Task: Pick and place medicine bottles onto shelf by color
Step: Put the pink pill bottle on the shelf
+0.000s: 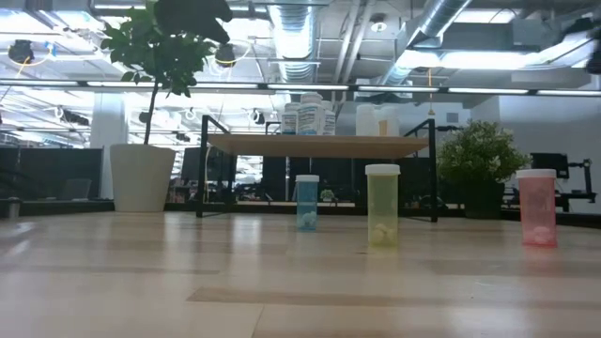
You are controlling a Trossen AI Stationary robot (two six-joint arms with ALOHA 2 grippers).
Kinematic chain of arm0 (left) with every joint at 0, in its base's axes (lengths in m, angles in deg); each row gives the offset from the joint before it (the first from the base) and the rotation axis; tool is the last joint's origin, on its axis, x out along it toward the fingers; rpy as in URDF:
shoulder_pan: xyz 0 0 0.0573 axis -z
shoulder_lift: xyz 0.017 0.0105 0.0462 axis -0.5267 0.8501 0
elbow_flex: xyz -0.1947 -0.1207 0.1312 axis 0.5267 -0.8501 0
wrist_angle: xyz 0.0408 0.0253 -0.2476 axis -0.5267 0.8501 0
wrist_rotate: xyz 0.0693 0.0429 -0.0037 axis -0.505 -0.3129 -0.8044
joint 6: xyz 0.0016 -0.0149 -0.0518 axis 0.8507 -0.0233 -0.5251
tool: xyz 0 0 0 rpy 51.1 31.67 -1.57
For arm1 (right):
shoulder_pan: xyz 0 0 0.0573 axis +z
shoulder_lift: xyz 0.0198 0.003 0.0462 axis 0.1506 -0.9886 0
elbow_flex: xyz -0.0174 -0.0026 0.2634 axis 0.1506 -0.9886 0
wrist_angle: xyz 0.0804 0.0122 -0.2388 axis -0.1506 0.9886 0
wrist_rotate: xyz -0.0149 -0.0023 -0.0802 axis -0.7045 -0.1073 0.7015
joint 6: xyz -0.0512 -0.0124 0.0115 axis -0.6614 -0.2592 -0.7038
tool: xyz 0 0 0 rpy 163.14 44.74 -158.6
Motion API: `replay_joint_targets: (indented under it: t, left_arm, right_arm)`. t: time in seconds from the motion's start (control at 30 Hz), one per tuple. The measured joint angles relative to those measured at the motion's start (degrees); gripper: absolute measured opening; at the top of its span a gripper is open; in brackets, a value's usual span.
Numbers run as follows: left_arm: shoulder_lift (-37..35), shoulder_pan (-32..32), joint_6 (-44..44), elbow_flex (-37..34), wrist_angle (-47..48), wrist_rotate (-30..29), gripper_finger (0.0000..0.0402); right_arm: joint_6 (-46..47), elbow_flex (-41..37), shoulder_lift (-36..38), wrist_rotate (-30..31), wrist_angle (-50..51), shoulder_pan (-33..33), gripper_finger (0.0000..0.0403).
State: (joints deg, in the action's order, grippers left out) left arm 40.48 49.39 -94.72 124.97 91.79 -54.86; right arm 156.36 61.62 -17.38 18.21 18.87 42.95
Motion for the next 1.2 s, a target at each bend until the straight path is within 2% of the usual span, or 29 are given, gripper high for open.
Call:
replay_joint_targets:
  t: [0.07, 0.17, 0.33, 0.4, 0.5, 0.67, 0.87, 0.97, 1.2]
  left_arm:
    - [0.0, 0.0, 0.0, 0.0, 0.1, 0.3, 0.0223]
    - [0.0, 0.0, 0.0, 0.0, 0.3, 1.3, 0.0223]
    - [0.0, 0.0, 0.0, 0.0, 0.4, 1.2, 0.0223]
    - [0.0, -0.1, 0.0, 0.0, 0.5, 1.2, 0.0223]
    - [0.0, -0.1, 0.0, 0.0, 0.6, 1.0, 0.0223]
    - [0.0, -0.5, -0.1, 0.0, 0.6, 0.8, 0.0223]
    - [0.0, -1.7, -0.2, 0.0, 0.6, 0.8, 0.0223]
    - [0.0, -2.6, -0.2, 0.0, 0.7, 0.8, 0.0223]
    - [0.1, -3.1, -1.0, 0.0, 0.7, 0.8, 0.0223]
  right_arm:
    - [-3.1, 0.1, -0.7, 5.5, -2.5, -0.8, 0.0302]
    - [-1.0, 0.3, 1.3, 14.3, -3.1, -0.3, 0.0302]
    - [0.9, 5.1, 7.5, 30.8, 9.3, 5.0, 0.0302]
    - [1.2, 7.3, 9.5, 35.4, 14.8, 7.8, 0.0302]
    - [4.5, 9.8, 11.4, 36.1, 21.6, 11.6, 0.0302]
    - [5.5, 10.0, 13.4, 36.0, 21.6, 15.8, 0.0302]
    - [7.5, 10.0, 13.4, 36.3, 21.5, 16.3, 0.0302]
    - [4.3, 9.9, 15.6, 38.1, 21.5, 16.3, 0.0302]
    - [-8.0, 9.9, 23.8, 28.1, 21.7, 18.4, 0.0302]
